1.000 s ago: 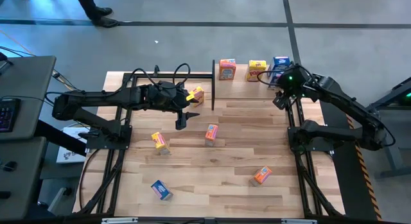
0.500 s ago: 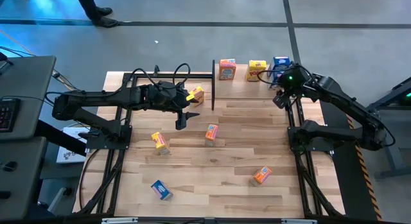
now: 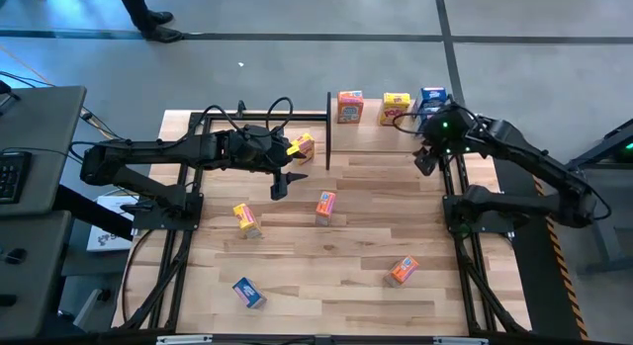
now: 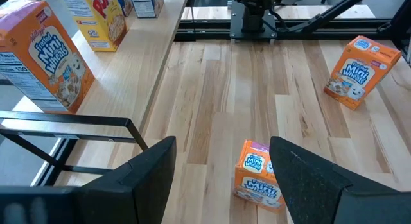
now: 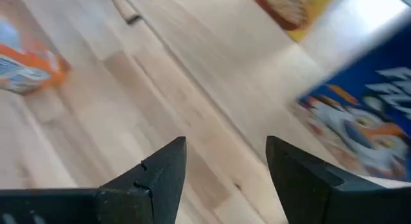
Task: Stack cereal on shelf
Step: Put the top blue cereal box on the shelf aligned with the other blue cereal box
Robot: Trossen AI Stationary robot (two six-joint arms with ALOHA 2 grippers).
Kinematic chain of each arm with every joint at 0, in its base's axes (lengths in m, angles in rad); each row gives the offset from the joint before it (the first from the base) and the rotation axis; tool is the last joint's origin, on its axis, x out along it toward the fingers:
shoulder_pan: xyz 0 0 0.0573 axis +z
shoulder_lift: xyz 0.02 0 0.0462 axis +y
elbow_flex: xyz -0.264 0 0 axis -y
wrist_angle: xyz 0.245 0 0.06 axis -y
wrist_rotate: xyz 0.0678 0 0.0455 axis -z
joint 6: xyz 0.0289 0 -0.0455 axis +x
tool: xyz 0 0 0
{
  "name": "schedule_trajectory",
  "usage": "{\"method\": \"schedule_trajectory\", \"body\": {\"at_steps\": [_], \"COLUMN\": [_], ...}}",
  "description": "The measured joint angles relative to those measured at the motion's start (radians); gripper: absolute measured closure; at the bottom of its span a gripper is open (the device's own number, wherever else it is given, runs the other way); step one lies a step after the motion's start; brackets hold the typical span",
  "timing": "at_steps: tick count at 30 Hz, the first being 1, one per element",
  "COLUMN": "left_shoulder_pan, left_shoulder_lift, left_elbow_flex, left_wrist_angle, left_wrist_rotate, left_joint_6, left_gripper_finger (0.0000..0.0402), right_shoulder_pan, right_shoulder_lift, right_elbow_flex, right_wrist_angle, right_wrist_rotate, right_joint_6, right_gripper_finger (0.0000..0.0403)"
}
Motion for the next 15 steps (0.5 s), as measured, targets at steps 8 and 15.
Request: {"method": "schedule_trajectory", "body": {"at_steps": [8, 15], "left_shoulder_pan": [0.000, 0.000], "left_shoulder_lift": [0.000, 0.000], "left_elbow_flex": [0.000, 0.000], "left_wrist_angle": [0.000, 0.000], "left_wrist_rotate": [0.000, 0.000], "left_joint_6": [0.000, 0.000], "left_gripper_finger": [0.0160, 0.0160], "right_shoulder_pan": [0.144, 0.193], "right_shoulder_lift": [0.000, 0.028], "right_elbow_flex": [0.051, 0.166], "right_wrist_angle": [0.125, 0.145], "right_wrist_rotate": [0.029, 0.096], "right_joint_6": [0.086, 0.063], "right_gripper_finger": [0.0197, 0.0197]}}
